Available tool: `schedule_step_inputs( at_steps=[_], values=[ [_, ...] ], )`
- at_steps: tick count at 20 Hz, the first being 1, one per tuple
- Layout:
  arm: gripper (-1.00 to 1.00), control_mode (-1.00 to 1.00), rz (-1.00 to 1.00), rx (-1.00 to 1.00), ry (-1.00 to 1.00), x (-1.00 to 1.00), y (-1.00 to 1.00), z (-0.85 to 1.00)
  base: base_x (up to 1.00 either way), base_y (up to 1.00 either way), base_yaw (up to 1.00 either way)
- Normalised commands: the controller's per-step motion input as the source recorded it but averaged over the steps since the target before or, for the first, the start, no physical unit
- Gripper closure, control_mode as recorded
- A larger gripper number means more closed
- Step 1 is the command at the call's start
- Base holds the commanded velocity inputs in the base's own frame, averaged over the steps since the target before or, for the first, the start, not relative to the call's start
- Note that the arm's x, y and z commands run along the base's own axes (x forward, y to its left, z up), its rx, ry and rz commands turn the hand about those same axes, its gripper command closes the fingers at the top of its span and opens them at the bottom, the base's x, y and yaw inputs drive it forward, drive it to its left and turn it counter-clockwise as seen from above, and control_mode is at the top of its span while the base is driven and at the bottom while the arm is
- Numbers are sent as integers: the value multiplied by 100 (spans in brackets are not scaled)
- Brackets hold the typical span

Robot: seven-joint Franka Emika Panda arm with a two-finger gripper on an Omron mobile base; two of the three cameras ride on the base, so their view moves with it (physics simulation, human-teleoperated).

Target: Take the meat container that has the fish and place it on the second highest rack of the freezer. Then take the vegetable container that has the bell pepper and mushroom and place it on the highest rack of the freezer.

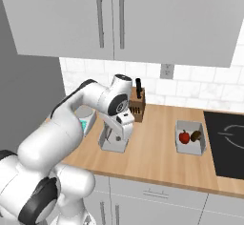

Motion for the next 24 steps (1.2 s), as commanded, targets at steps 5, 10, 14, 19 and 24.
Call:
schedule_step_inputs(
  at_steps=[5,10,14,19,24],
  values=[
    [-100,-100,-31,0,0,4,0,-68,0,0,0],
    [-100,-100,-30,0,0,34,0,-51,0,0,0],
    [-100,-100,-25,0,0,53,0,-39,0,0,0],
    [-100,-100,-22,0,0,54,0,-31,0,0,0],
    [-100,-100,-18,0,0,19,0,-21,0,0,0]
  ],
)
